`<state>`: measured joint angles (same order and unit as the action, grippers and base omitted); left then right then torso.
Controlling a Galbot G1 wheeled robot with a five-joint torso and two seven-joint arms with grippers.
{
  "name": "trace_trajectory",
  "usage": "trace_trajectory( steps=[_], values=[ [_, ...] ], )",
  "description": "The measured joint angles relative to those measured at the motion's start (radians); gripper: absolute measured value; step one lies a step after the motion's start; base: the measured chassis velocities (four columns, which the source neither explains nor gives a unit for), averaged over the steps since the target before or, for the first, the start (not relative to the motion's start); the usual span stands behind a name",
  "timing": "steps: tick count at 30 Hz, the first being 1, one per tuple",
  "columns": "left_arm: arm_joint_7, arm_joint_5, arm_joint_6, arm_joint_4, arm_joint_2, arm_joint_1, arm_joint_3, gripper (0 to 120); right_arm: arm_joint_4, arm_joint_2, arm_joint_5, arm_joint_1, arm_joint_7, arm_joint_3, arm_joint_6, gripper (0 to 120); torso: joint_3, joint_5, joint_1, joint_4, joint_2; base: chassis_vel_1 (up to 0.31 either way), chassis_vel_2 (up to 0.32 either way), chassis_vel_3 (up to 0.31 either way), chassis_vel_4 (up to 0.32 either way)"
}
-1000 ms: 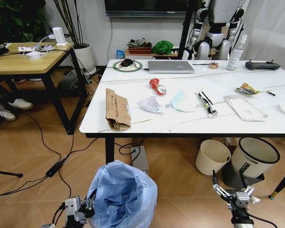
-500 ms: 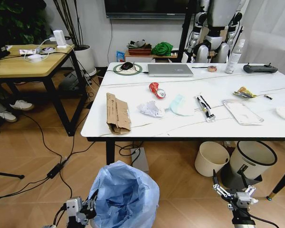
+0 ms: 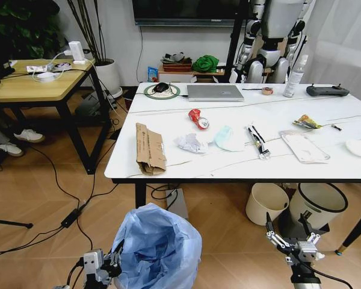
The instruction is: Pick up the trash bin and place the trash from the table into it.
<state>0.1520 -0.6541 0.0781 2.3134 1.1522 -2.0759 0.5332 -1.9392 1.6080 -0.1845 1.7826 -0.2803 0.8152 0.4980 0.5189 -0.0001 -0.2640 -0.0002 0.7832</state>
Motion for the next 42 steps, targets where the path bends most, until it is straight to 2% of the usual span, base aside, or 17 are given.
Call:
trace_trajectory(
  steps=[16, 21, 42],
  values=[
    [0.0, 0.007, 0.002, -0.003, 0.002, -0.002, -0.004, 0, -0.013, 0.0, 0.014, 0.004, -0.001, -0.005, -0.005, 100, 0.039, 0.0001, -0.028, 0.0, 0.067, 0.0, 0.0, 0.0, 0.0],
    [0.003, 0.013, 0.001, -0.004, 0.005, 0.0, -0.011, 0, -0.002, 0.0, 0.026, -0.006, 0.0, 0.002, 0.039, 100, 0.055, 0.0002, -0.04, 0.0, 0.094, 0.0, 0.0, 0.0, 0.0],
    [0.008, 0.026, 0.0, -0.005, 0.011, 0.002, -0.018, 0, 0.021, 0.0, 0.064, -0.012, 0.002, 0.008, 0.043, 100, 0.108, 0.0001, -0.082, 0.0001, 0.19, 0.0, 0.0, 0.0, 0.0]
  ],
)
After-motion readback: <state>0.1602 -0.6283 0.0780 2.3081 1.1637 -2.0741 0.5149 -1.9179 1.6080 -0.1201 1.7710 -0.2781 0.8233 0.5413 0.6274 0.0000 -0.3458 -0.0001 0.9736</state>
